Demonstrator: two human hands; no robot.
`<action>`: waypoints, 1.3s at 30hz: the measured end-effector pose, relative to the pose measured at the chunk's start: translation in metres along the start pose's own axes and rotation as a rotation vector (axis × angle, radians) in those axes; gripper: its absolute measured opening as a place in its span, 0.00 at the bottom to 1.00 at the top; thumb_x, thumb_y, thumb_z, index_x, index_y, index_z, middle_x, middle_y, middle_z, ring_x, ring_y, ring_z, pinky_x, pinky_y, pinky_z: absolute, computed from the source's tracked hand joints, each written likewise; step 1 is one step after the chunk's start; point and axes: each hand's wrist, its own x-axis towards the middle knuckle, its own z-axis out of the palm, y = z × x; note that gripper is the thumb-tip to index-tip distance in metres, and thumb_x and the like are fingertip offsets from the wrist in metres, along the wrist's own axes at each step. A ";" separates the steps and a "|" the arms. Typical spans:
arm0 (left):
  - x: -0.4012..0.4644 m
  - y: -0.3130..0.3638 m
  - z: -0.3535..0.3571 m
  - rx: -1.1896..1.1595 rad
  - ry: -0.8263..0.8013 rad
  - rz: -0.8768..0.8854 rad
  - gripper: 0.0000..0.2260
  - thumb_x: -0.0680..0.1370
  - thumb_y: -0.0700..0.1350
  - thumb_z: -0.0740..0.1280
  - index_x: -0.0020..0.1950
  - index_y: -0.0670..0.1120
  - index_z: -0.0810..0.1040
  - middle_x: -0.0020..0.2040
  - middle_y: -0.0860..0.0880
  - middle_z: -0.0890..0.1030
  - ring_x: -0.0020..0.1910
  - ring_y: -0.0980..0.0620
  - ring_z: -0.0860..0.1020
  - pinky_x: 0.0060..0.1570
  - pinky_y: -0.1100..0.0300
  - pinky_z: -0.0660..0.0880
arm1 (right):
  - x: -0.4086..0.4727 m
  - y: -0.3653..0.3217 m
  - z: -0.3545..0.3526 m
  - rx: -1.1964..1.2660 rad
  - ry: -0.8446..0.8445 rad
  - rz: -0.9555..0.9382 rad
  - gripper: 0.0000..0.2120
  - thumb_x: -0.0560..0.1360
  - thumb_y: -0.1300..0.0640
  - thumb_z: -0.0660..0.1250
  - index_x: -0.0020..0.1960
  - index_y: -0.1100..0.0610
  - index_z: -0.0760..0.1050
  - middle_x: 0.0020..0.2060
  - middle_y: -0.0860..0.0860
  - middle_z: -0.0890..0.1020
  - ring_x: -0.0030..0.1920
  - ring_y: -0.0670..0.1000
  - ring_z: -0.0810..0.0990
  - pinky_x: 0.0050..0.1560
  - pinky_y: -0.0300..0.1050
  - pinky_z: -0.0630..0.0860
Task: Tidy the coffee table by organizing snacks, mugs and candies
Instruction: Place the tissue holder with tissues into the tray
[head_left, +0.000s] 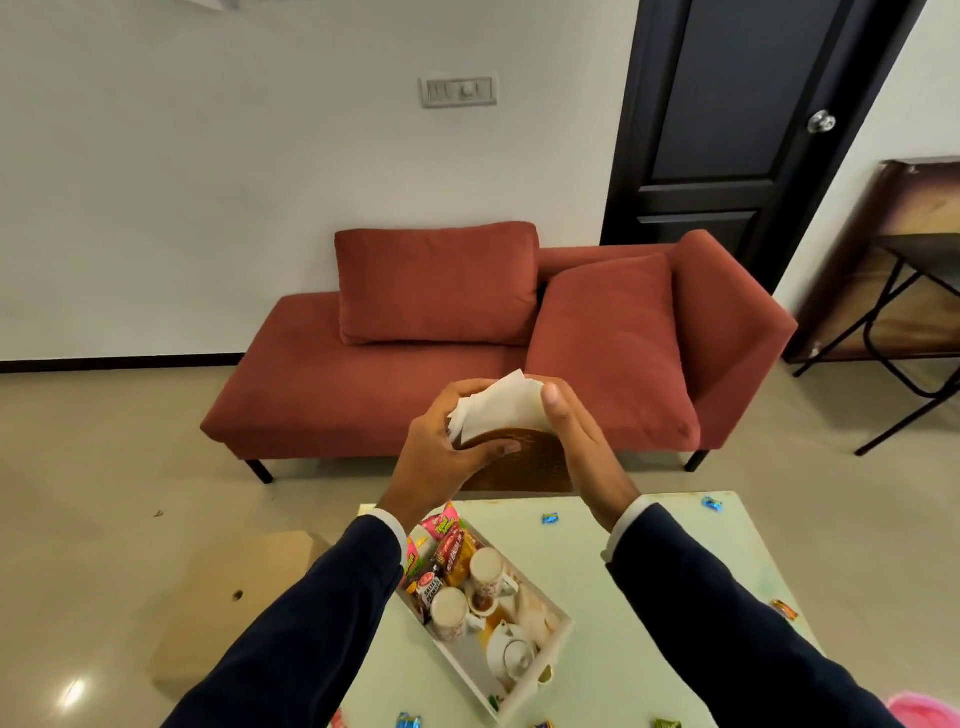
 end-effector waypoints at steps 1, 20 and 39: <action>0.000 -0.001 0.002 -0.015 0.014 -0.011 0.27 0.68 0.62 0.78 0.64 0.70 0.72 0.59 0.67 0.78 0.61 0.60 0.79 0.46 0.63 0.82 | 0.000 0.003 -0.006 0.022 -0.047 -0.011 0.24 0.74 0.29 0.61 0.66 0.38 0.72 0.58 0.43 0.81 0.59 0.47 0.82 0.51 0.42 0.82; -0.136 -0.260 0.098 0.183 -0.139 -0.726 0.28 0.73 0.40 0.78 0.71 0.47 0.73 0.55 0.57 0.77 0.56 0.53 0.75 0.43 0.77 0.70 | 0.025 0.310 -0.031 -0.660 -0.552 0.452 0.30 0.69 0.69 0.75 0.68 0.58 0.71 0.64 0.57 0.77 0.64 0.59 0.75 0.60 0.46 0.71; -0.240 -0.475 0.153 0.339 -0.034 -0.862 0.17 0.75 0.43 0.74 0.63 0.45 0.75 0.52 0.55 0.75 0.49 0.56 0.73 0.38 0.75 0.66 | 0.015 0.569 0.008 -0.812 -0.674 0.256 0.25 0.66 0.73 0.68 0.62 0.61 0.75 0.60 0.56 0.77 0.61 0.59 0.75 0.59 0.50 0.71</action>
